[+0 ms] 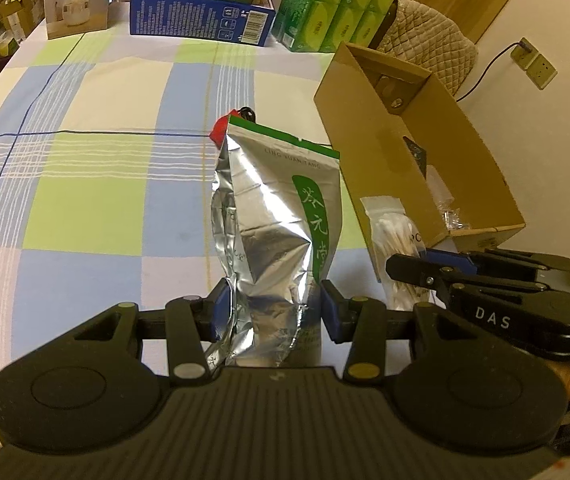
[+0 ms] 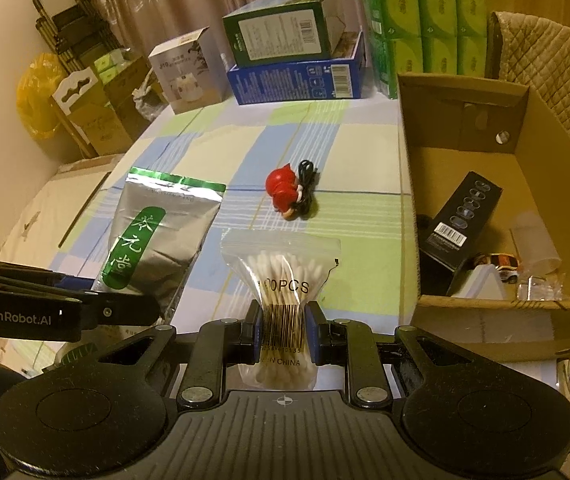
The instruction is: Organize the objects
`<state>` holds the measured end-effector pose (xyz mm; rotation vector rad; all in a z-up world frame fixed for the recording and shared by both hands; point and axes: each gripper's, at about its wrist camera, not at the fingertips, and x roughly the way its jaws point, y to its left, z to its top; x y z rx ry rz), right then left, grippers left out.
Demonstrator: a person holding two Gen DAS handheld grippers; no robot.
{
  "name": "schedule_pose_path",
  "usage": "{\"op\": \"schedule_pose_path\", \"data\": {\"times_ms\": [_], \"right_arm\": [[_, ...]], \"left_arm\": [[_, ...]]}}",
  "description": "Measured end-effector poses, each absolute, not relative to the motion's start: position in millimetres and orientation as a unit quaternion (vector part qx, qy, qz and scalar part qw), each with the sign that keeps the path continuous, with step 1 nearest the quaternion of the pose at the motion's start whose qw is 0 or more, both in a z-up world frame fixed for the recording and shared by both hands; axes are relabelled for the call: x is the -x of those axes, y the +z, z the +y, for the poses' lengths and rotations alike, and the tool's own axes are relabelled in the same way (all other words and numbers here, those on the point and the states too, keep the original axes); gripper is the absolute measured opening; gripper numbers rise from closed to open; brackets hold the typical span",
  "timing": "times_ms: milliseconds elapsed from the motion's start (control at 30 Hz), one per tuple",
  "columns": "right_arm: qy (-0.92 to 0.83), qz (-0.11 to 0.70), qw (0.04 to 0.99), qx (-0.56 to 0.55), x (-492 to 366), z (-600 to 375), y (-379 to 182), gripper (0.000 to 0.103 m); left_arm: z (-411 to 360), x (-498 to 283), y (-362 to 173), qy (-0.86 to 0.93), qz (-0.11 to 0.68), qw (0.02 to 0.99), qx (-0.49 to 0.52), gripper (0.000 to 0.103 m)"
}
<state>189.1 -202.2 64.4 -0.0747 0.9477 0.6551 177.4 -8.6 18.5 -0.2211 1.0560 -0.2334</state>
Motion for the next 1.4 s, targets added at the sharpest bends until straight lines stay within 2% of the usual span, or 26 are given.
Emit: {"op": "schedule_pose_path", "data": {"times_ms": [1400], "right_arm": [[0.231,0.413,0.881,0.009,-218.3,-313.3,110.3,0.019]], "left_arm": [[-107.0,-202.7,50.3,-0.182,0.484,0.851,0.092,0.040]]}}
